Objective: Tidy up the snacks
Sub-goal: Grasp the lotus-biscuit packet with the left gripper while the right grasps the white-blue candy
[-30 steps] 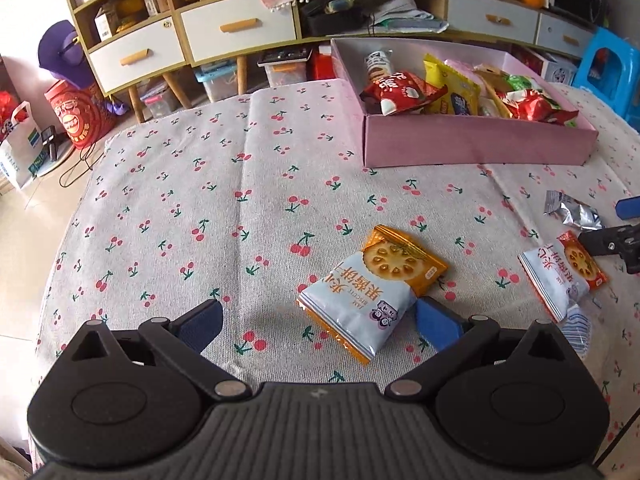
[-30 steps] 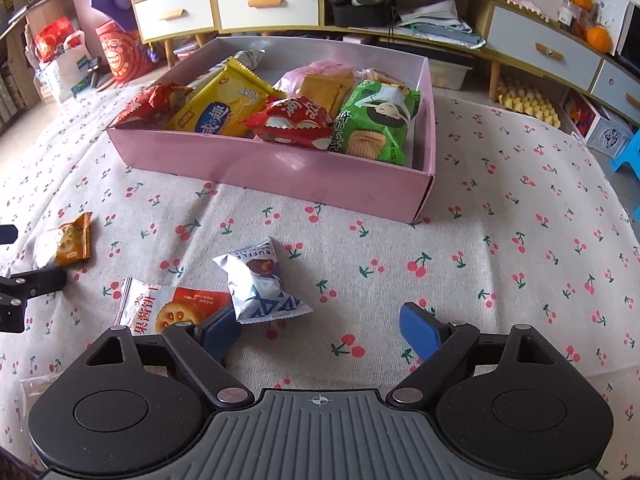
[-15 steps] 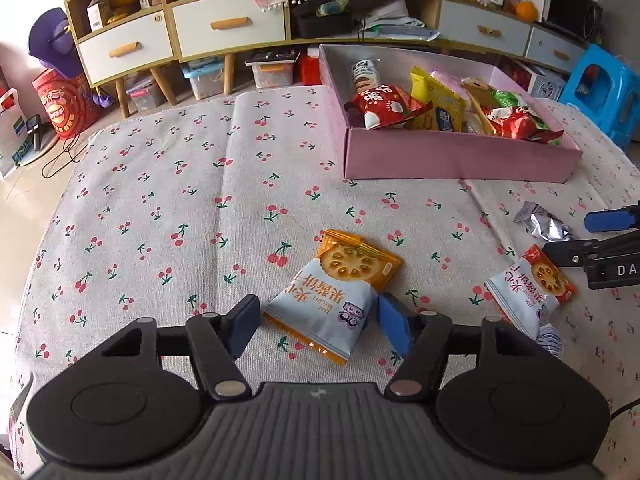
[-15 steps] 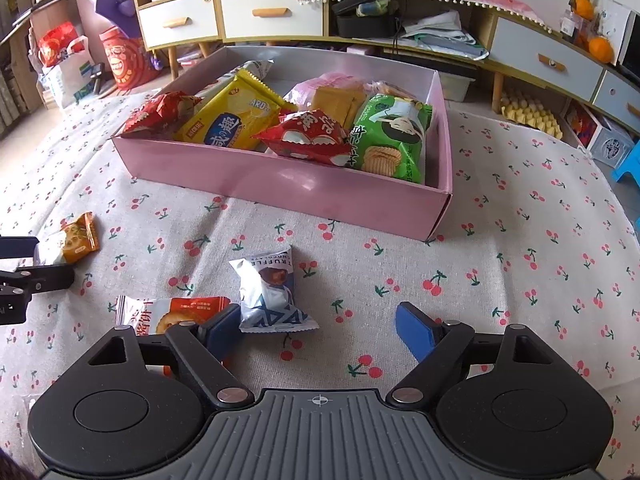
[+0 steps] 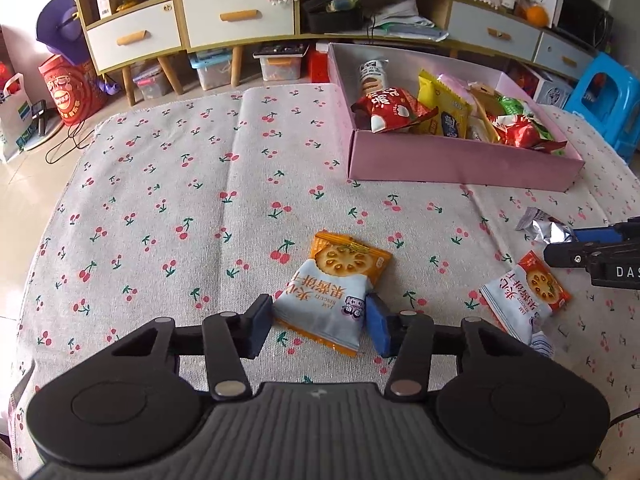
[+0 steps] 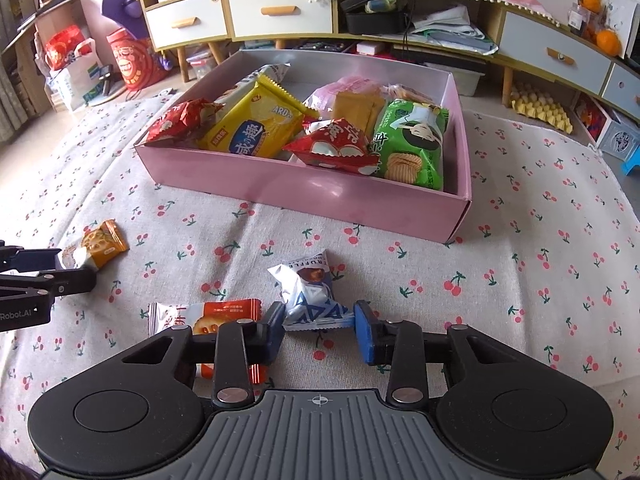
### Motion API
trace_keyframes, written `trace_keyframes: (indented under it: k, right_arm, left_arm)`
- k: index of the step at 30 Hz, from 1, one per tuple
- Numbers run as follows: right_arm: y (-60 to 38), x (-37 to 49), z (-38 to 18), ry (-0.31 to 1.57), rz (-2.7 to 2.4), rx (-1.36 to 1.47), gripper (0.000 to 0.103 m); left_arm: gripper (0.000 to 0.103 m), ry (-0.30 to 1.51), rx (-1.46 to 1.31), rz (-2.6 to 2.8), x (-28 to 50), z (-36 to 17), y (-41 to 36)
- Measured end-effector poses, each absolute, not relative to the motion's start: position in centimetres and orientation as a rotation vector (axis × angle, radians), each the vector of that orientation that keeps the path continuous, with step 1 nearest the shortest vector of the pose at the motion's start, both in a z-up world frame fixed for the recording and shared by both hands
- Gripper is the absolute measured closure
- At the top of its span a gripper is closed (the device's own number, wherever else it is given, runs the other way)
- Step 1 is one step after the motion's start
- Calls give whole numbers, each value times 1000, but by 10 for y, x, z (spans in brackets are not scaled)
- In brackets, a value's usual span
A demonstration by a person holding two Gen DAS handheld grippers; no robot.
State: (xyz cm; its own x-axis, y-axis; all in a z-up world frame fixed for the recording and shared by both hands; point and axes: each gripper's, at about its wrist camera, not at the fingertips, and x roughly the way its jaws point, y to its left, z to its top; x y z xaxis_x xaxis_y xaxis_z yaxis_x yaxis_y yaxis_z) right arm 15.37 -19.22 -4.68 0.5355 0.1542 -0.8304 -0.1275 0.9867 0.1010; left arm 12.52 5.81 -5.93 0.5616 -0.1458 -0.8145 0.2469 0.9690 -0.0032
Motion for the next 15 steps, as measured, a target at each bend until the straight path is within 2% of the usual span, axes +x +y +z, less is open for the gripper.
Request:
trace_keyframes:
  k: [15]
  right_arm:
    - [-211, 155, -21, 1053, 205, 272, 68]
  left_arm:
    - [57, 939, -51, -230, 130, -37, 70]
